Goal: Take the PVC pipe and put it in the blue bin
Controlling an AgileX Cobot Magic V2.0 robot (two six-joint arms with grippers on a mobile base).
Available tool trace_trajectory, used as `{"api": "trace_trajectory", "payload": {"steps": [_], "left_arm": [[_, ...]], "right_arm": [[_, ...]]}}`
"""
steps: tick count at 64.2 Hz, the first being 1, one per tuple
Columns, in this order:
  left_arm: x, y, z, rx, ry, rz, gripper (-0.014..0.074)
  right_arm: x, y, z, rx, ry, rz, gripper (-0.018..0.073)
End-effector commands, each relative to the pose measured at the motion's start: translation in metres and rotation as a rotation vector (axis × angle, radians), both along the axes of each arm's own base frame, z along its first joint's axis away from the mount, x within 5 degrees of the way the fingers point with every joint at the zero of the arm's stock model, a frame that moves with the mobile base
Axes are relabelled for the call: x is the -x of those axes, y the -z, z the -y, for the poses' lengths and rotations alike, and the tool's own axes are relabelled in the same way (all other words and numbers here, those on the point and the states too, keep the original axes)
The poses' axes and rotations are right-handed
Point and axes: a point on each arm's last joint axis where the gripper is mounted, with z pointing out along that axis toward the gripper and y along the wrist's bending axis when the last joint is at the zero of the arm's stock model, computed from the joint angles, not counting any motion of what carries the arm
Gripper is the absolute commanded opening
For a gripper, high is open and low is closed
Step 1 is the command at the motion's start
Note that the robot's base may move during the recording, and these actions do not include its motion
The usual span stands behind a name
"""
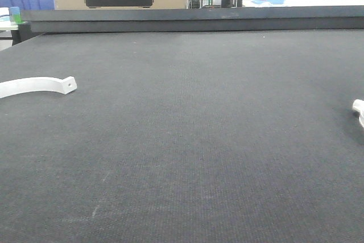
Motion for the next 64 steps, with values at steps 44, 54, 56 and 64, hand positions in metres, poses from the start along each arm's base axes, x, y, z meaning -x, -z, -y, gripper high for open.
{"api": "trace_trajectory", "payload": {"steps": [44, 54, 56, 64], "left_arm": [[-0.041, 0.046, -0.005, 0.067, -0.024, -0.138, 0.0301], [-0.041, 0.045, -0.005, 0.066, -0.024, -0.131, 0.0301], [-0.041, 0.045, -0.005, 0.066, -0.024, -0.129, 0.0301], [-0.041, 0.045, -0.005, 0.065, -0.024, -0.125, 0.0301]], "right_arm": [[-0.043, 0.064, -0.015, -0.028, -0.091, -0.212, 0.0297], [-0.048, 0.077, -0.014, -0.026, -0.094, -0.248, 0.0297], [-0.049, 0.079, -0.013, -0.023, -0.094, -0.247, 0.0297], [-0.053, 0.085, -0.012, -0.022, -0.09, -0.247, 0.0297]]}}
